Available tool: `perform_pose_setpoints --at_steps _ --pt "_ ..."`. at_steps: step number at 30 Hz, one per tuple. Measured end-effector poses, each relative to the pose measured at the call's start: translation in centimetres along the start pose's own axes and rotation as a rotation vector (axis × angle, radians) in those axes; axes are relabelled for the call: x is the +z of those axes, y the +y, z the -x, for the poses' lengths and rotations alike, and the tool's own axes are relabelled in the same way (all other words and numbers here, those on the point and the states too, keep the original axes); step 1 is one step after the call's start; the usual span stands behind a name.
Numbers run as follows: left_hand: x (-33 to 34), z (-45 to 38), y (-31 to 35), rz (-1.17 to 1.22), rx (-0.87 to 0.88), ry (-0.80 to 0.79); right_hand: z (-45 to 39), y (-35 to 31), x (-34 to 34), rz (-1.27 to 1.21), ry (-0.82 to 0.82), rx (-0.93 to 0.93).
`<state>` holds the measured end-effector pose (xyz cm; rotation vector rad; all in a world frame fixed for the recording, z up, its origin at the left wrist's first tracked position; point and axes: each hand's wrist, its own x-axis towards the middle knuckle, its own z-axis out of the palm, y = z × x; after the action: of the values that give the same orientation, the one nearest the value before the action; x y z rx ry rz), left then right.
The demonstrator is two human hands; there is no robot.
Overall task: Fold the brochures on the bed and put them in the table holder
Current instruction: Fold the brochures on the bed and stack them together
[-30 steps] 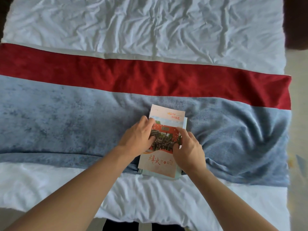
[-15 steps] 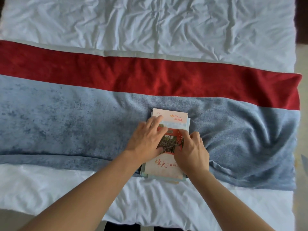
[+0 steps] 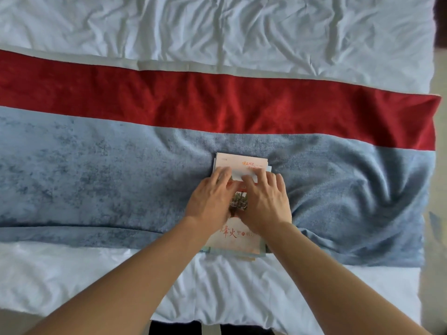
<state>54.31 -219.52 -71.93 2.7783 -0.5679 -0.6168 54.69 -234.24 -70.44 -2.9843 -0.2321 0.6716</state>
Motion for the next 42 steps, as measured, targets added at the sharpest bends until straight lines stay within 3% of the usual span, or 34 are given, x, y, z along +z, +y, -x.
perform_pose_setpoints --at_steps 15,21,25,32,35,42 --pt "-0.5 0.5 0.7 0.022 -0.043 0.033 -0.6 -0.8 -0.3 -0.081 0.061 0.135" --pt "0.0 3.6 0.4 0.185 -0.383 0.040 3.7 -0.4 0.5 -0.493 -0.006 0.557" --pt "0.1 2.8 1.1 0.579 -0.597 0.067 3.2 -0.2 1.3 -0.625 -0.020 0.633" --pt "-0.2 1.6 0.3 0.723 -0.690 0.009 2.4 0.2 1.0 -0.828 -0.028 0.680" --pt "-1.7 1.6 0.2 0.838 -0.643 0.120 2.5 -0.7 -0.5 -0.945 0.098 0.641" --pt "-6.6 1.2 0.5 0.946 -0.418 0.638 1.5 -3.1 -6.6 -1.075 0.495 0.410"
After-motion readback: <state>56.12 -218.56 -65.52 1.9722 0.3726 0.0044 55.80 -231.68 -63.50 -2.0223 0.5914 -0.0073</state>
